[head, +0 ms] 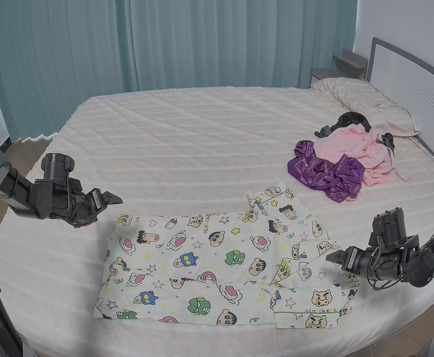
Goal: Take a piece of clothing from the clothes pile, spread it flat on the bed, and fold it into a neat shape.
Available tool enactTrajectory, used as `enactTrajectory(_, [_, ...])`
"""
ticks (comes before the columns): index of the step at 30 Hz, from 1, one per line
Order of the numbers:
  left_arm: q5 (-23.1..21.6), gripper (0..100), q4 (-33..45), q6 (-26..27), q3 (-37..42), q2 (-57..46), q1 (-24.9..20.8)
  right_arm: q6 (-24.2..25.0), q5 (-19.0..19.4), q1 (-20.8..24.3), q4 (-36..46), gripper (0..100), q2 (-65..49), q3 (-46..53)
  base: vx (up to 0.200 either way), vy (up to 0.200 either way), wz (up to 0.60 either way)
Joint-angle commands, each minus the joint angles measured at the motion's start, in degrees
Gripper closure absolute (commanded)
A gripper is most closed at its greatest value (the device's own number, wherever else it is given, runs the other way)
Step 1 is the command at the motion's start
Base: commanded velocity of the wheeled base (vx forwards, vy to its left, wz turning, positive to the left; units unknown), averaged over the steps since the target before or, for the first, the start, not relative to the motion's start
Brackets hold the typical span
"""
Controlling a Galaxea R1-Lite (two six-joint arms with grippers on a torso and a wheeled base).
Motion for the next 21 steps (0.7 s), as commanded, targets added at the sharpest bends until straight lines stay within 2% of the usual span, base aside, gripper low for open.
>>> enactTrajectory(1, [2.72,0,0.75,1.97,-10.68,11.45,-0.65,-0.15,1.55,0.00,0.00,0,0.02,-0.49,0.000,0.000,0.00])
enactTrajectory(3, [3.07,0,0.84,5.40,-14.55,15.76,-1.09,-0.33,1.81,0.26,0.00,0,0.19,-1.28,0.000,0.000,0.00])
enactTrajectory(12, [2.63,0,0.93,7.42,-21.75,22.88,-2.23,-0.42,1.90,0.35,0.09,0,0.46,-1.99,0.000,0.000,0.00])
enactTrajectory(21, [2.45,0,0.84,7.86,-22.28,24.55,-3.11,-0.50,1.99,0.44,0.61,0,0.90,-5.06,0.000,0.000,0.00])
